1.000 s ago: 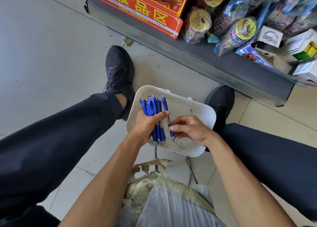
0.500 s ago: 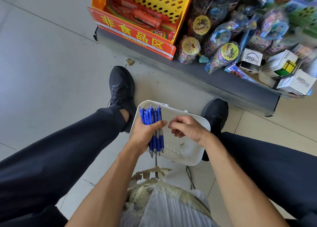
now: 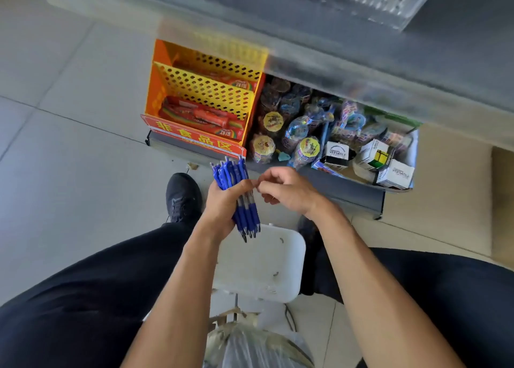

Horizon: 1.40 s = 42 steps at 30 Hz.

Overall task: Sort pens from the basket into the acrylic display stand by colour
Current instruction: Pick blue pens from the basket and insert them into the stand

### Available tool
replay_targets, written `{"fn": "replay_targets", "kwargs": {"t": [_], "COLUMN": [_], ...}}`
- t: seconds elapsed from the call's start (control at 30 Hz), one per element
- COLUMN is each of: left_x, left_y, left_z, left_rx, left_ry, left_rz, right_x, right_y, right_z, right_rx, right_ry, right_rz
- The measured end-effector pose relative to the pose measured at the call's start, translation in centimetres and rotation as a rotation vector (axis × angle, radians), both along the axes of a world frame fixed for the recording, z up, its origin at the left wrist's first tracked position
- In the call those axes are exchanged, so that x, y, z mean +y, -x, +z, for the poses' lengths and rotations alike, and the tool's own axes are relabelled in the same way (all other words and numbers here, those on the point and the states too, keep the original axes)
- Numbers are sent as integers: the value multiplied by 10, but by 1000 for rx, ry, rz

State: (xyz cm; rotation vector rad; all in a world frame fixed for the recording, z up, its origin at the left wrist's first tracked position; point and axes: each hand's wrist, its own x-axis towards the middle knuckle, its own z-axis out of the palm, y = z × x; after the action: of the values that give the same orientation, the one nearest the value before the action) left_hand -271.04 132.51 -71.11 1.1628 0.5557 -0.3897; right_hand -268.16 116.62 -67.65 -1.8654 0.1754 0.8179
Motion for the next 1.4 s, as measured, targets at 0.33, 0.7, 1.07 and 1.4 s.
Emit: {"fn": "replay_targets", "kwargs": {"t": [0.33, 0.7, 1.07, 1.4], "left_x": [-41, -58, -54, -55], "left_y": [-38, -47, -38, -33], "left_z": [75, 145, 187, 246], "left_rx": [-116, -308, -465, -627], "left_ry": [54, 119, 73, 11], "left_rz": [32, -75, -170, -271], "right_x": [-33, -40, -47, -54], "right_y": [-32, -17, 0, 7], "right_z": [89, 159, 209, 259], "right_rx": [-216, -357, -471, -575], "right_ry": [78, 38, -2, -18], "right_rz": [15, -87, -109, -144]}}
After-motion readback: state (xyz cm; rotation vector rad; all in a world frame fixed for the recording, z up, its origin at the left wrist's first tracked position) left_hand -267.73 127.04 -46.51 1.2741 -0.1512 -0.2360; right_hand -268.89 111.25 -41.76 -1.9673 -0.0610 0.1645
